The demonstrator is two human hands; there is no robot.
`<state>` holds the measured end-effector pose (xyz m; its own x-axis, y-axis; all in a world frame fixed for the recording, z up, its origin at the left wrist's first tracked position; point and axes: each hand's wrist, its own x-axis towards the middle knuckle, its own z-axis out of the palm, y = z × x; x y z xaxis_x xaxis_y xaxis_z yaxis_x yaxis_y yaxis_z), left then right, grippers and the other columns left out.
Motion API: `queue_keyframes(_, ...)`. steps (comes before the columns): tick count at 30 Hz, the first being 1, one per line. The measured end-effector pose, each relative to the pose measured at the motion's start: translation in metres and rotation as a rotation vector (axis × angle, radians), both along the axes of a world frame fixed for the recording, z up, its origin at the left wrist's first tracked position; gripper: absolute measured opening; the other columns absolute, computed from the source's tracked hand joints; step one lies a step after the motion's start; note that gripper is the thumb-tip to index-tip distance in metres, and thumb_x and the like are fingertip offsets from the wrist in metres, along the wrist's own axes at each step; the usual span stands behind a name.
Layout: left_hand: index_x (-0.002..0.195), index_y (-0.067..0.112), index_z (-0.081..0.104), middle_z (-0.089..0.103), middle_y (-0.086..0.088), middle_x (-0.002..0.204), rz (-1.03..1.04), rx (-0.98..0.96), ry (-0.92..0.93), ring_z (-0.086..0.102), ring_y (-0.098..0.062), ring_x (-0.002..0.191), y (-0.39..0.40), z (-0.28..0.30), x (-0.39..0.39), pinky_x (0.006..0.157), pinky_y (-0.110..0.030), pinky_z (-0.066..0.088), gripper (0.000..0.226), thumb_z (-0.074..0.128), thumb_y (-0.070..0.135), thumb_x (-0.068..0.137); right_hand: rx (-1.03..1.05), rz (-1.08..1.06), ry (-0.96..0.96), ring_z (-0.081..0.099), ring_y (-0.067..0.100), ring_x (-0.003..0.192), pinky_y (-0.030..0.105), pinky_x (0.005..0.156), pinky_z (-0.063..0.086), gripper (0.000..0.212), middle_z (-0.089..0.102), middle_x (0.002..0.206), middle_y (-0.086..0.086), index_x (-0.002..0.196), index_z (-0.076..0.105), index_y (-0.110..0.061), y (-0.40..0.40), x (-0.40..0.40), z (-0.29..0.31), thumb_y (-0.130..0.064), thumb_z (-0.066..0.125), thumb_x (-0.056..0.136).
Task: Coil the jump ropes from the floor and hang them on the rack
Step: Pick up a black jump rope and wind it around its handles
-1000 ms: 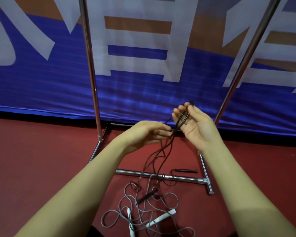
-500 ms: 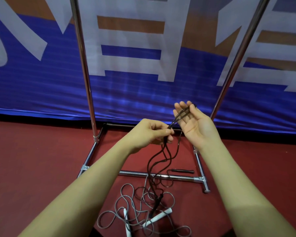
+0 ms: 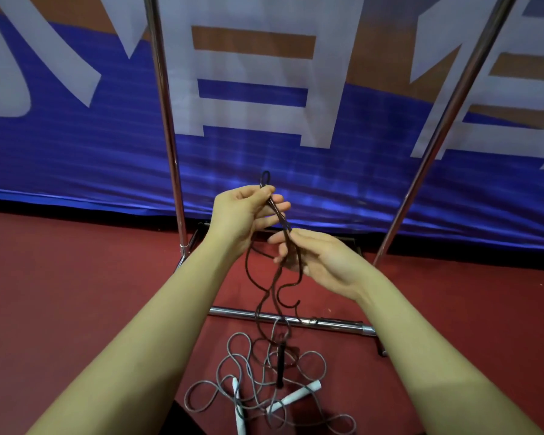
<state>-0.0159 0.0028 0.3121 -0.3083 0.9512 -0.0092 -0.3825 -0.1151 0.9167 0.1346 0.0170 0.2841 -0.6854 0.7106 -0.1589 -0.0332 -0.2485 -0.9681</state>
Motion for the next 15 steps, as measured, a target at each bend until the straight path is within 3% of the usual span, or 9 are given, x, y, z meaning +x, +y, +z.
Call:
queue_keyframes(7, 0.088, -0.001, 0.059, 0.065, -0.015, 0.08, 0.091, -0.029, -0.056, 0.071, -0.018, 0.063, 0.003, -0.006, -0.001, 0.057, -0.026, 0.057, 0.009, 0.055, 0.004, 0.094, 0.024, 0.15, -0.016, 0.056, 0.013, 0.07, 0.035, 0.072, 0.056, 0.018, 0.055, 0.071, 0.001, 0.096, 0.059, -0.006, -0.003, 0.007, 0.011, -0.014, 0.043, 0.096)
queue_keyframes(11, 0.087, 0.001, 0.059, 0.067, -0.011, 0.073, 0.001, -0.042, -0.095, 0.071, -0.019, 0.064, 0.004, -0.005, 0.004, 0.058, -0.028, 0.058, 0.018, 0.052, 0.015, 0.097, 0.08, 0.074, 0.106, 0.061, 0.014, 0.064, 0.033, 0.068, 0.057, 0.011, 0.057, 0.066, 0.001, 0.091, 0.056, -0.006, -0.003, 0.007, 0.018, -0.012, 0.047, 0.09)
queue_keyframes(15, 0.092, 0.004, 0.057, 0.069, -0.009, 0.074, -0.218, -0.228, 0.009, 0.068, -0.017, 0.059, 0.003, -0.005, 0.012, 0.058, -0.028, 0.056, 0.034, 0.038, 0.031, 0.101, 0.059, -0.13, 0.265, 0.065, 0.013, 0.066, 0.033, 0.07, 0.059, 0.01, 0.061, 0.067, 0.0, 0.09, 0.056, -0.01, 0.004, 0.015, 0.027, -0.013, 0.046, 0.09)
